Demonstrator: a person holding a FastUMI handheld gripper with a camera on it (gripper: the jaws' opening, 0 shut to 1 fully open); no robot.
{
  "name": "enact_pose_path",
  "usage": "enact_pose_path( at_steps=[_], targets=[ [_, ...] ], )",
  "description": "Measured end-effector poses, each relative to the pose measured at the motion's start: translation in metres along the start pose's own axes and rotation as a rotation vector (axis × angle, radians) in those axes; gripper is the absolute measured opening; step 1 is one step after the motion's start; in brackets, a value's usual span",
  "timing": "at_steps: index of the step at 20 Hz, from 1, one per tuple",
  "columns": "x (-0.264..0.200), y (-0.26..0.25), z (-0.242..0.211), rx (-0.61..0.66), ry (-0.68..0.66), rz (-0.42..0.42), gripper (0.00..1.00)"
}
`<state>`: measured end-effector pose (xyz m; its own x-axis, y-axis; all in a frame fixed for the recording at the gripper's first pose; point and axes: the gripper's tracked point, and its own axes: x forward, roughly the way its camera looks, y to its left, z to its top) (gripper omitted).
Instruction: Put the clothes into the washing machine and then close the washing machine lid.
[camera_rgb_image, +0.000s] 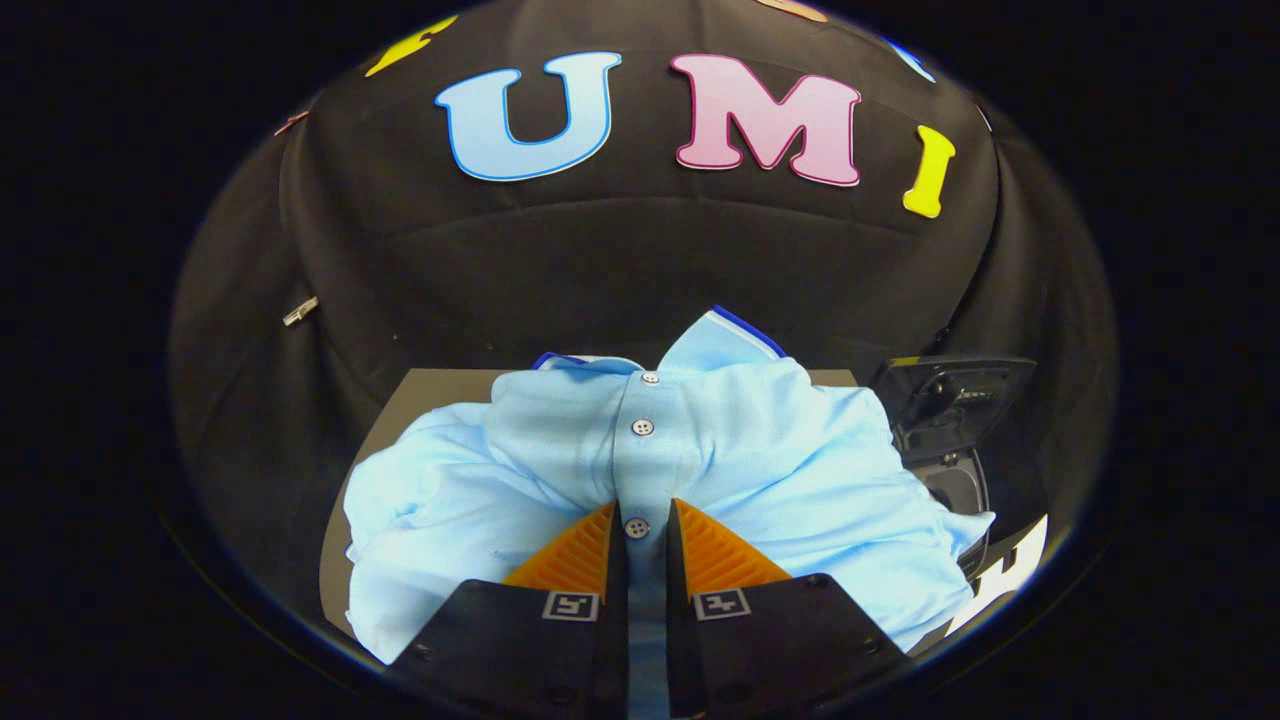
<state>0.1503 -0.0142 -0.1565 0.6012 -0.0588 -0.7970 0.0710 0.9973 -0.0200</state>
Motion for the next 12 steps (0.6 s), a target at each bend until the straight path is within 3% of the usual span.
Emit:
enact_pose_path(
  at_steps=[3,4,12],
  targets=[
    [-0.0013,0.0002,-0.0003,0.010,-0.012,0.009,0.19],
    [-0.0011,0.0009,-0.0002,0.021,-0.012,0.002,0.12],
    [-0.0021,0.0014,-0.0024,-0.026,-0.063,-0.046,0.12]
  ],
)
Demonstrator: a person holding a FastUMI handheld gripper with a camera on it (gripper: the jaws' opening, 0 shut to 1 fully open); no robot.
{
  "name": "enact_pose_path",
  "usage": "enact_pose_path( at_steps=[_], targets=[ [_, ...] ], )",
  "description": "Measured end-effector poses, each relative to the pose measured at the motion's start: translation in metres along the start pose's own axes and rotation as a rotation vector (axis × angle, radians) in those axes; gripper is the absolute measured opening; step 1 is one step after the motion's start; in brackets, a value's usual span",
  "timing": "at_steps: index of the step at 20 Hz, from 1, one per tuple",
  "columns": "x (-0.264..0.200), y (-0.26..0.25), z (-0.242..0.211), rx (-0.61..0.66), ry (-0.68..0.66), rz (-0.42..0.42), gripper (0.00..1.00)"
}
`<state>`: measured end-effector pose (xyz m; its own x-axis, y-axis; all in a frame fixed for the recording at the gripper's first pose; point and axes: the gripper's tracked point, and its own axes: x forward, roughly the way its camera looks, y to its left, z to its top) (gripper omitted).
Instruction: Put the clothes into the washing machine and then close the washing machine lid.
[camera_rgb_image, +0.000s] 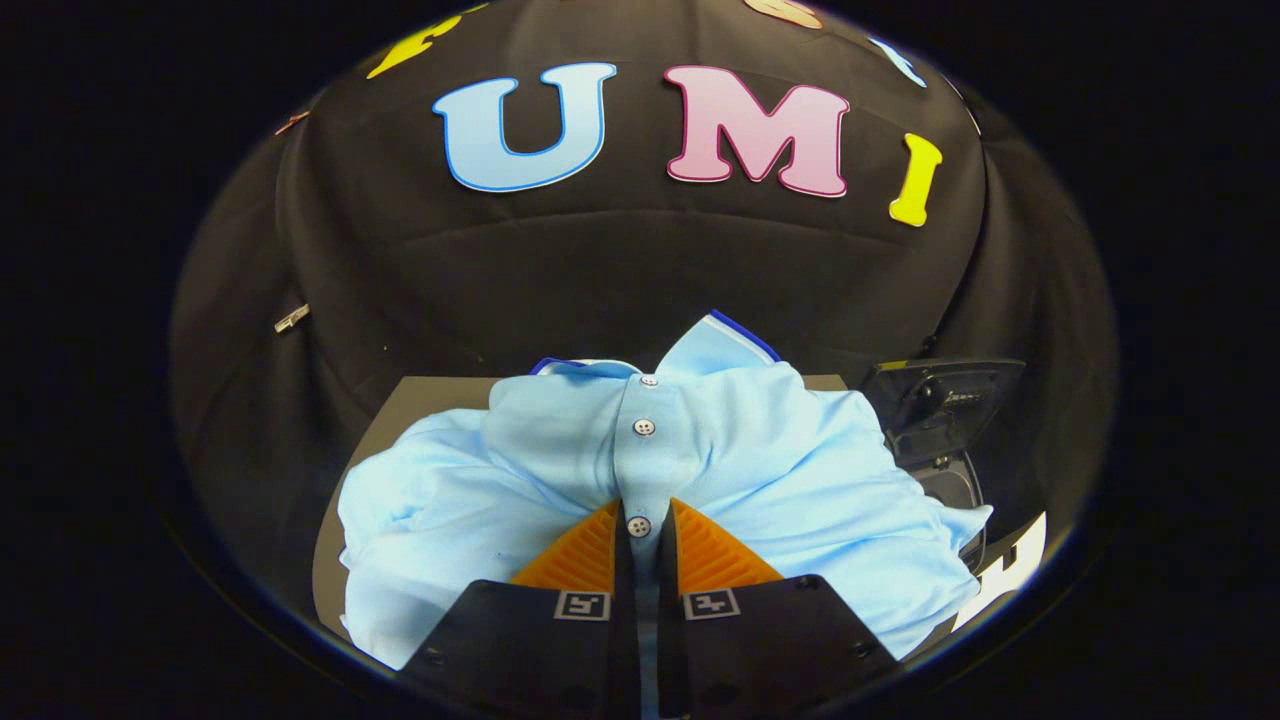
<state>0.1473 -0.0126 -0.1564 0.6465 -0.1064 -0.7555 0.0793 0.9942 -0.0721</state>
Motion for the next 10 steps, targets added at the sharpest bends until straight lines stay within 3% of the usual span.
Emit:
enact_pose_path(
  at_steps=[10],
  targets=[
    [-0.0019,-0.0018,0.0019,-0.061,0.009,0.081,0.12]
  ],
)
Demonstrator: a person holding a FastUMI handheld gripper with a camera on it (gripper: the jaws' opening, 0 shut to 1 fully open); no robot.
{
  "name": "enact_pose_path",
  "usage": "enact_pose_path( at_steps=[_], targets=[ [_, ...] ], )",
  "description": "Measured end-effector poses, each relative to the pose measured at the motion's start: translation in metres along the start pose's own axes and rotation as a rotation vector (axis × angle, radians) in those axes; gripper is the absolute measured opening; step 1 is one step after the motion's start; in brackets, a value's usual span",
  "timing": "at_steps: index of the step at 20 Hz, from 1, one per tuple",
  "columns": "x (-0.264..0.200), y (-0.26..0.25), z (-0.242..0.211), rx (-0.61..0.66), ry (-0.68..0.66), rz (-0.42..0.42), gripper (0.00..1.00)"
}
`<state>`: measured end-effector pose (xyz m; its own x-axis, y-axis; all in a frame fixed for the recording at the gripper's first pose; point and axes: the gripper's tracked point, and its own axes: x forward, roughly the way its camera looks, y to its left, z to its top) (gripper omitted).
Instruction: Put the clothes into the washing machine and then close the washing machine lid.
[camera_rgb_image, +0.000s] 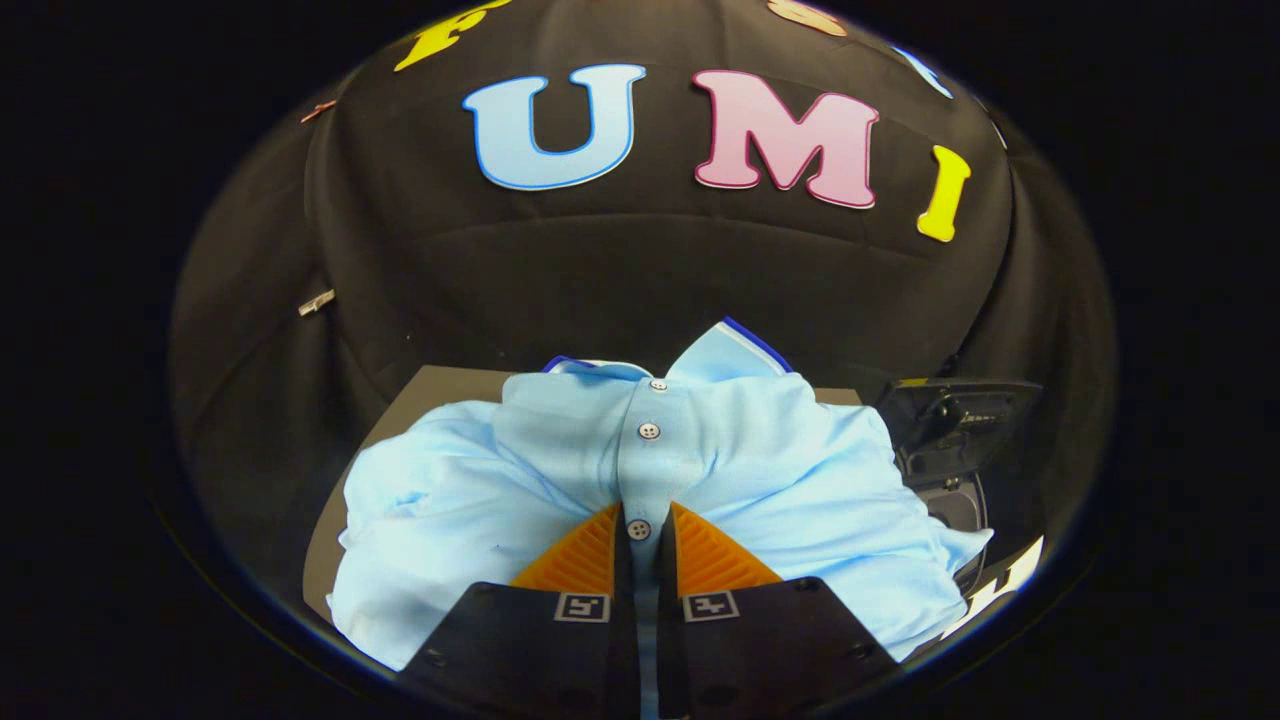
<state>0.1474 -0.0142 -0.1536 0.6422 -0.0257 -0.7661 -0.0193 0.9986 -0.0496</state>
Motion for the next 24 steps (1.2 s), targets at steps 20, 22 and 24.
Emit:
enact_pose_path(
  at_steps=[20,22,24],
  targets=[
    [-0.100,-0.105,0.034,-0.039,-0.140,0.297,0.11],
    [-0.107,-0.113,0.037,-0.038,-0.138,0.344,0.11],
    [-0.113,-0.125,0.036,-0.051,-0.132,0.377,0.11]
  ],
)
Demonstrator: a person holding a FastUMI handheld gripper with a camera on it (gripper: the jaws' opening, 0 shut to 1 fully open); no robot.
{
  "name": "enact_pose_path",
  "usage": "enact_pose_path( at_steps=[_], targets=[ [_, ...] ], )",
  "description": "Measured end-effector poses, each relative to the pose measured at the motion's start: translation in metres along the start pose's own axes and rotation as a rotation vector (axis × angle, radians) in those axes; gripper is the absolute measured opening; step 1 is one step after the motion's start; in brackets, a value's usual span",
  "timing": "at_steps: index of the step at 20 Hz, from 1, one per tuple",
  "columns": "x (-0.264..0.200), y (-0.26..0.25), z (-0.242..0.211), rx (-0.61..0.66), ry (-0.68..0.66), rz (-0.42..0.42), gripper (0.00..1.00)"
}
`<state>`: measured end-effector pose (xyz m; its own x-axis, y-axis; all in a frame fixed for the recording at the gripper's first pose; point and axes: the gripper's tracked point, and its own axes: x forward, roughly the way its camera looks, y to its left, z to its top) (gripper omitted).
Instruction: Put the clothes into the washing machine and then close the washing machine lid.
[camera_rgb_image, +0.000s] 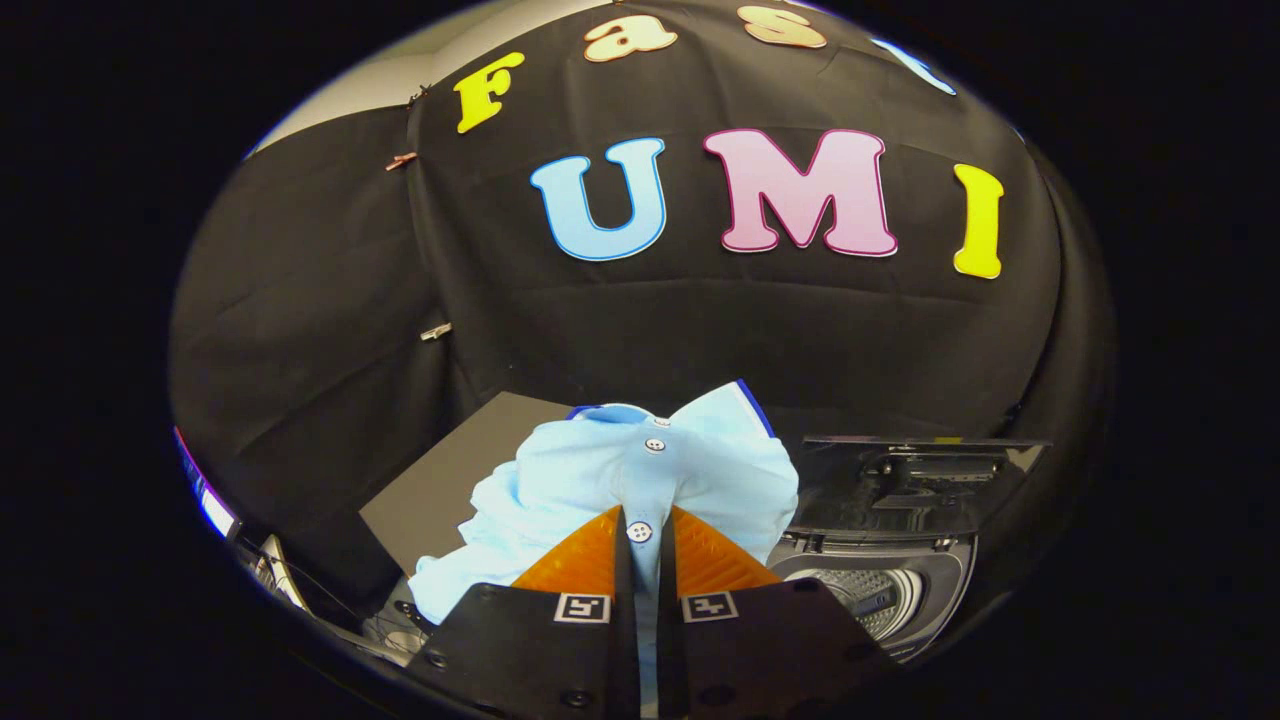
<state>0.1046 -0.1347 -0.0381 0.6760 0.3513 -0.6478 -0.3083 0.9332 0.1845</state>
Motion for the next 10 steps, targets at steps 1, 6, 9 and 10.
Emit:
enact_pose_path(
  at_steps=[1,6,9,10],
  targets=[
    [-0.006,-0.006,0.001,-0.004,-0.002,0.011,0.11],
    [-0.037,-0.065,0.005,-0.017,-0.037,0.025,0.11],
    [-0.050,-0.110,0.004,-0.041,-0.046,0.011,0.11],
    [-0.054,-0.125,0.003,-0.046,-0.049,0.001,0.11]
  ],
)
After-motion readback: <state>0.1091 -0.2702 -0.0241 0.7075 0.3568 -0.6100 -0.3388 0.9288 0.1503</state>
